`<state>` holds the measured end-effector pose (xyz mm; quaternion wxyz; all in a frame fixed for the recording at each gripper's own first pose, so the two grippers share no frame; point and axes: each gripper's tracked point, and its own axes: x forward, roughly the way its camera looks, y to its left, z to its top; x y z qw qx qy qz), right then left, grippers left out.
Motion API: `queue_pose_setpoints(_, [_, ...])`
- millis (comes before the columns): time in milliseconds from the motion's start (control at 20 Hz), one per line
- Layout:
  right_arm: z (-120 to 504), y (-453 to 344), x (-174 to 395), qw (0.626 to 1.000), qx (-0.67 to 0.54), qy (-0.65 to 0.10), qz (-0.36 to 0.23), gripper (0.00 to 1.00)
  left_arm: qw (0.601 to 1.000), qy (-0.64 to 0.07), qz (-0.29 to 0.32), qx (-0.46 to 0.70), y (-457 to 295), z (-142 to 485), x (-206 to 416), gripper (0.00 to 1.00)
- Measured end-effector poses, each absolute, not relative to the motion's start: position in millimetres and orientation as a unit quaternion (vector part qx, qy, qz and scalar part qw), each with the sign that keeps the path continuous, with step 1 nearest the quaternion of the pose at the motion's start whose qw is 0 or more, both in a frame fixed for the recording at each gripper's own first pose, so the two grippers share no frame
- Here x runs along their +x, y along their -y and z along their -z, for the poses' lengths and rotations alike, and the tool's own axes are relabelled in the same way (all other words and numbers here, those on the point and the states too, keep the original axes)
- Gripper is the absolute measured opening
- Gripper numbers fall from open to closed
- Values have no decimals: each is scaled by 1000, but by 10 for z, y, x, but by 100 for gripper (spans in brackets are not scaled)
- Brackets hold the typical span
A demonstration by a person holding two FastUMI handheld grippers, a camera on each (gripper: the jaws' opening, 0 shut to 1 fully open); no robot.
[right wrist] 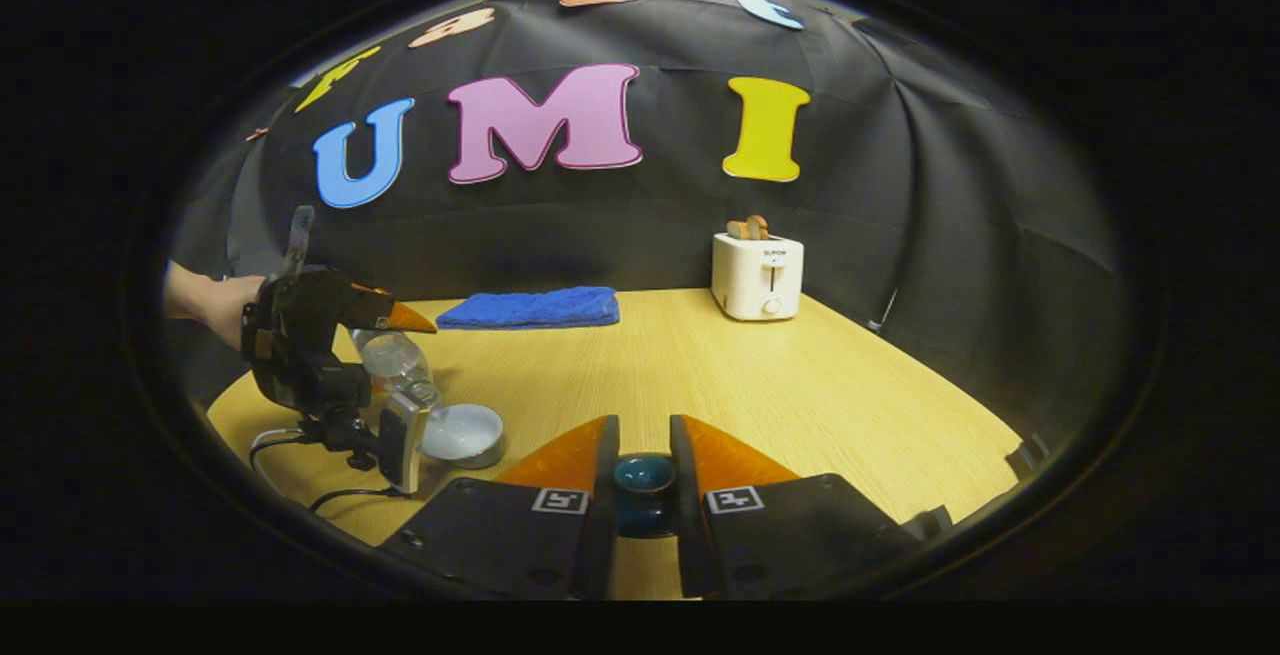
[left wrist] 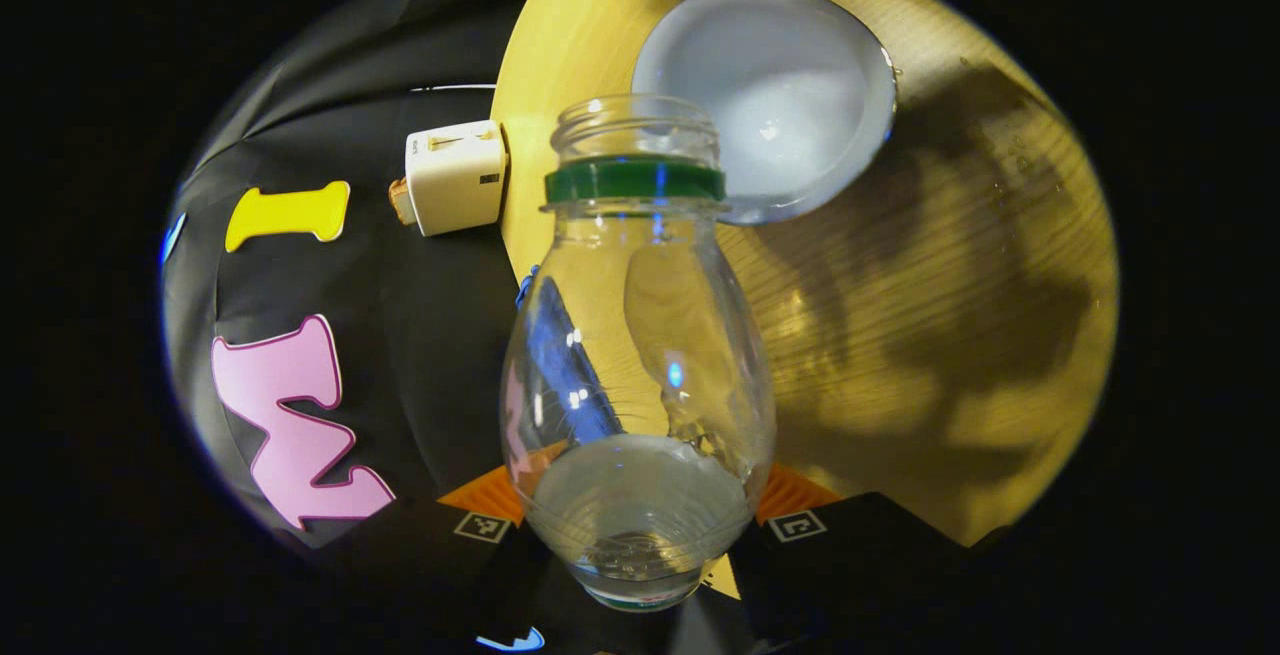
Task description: Open the teacup lid with one hand, grasp the water bottle and pour water into the teacup with the other hand; after pouring, place the water bottle on the coaster and then close the teacup lid.
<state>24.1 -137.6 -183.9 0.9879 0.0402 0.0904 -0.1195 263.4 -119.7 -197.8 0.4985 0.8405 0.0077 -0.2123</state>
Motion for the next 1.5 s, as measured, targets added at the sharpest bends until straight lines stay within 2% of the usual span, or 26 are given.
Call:
queue_pose_setpoints(500, [1787, 1350, 211, 989, 45, -90, 111, 28, 410, 39, 237, 880, 1458, 1931, 2684, 78])
queue_pose_setpoints(550, [1790, 1350, 212, 989, 44, -90, 110, 23, 404, 41, 238, 882, 1468, 1922, 2683, 78])
queue_pose_setpoints(600, [1790, 1341, 215, 989, 43, -91, 109, 28, 398, 43, 238, 885, 1472, 1902, 2699, 78])
queue_pose_setpoints(1500, [1752, 1138, 270, 990, 49, -88, 96, 28, 269, 74, 215, 936, 1655, 1567, 2772, 78])
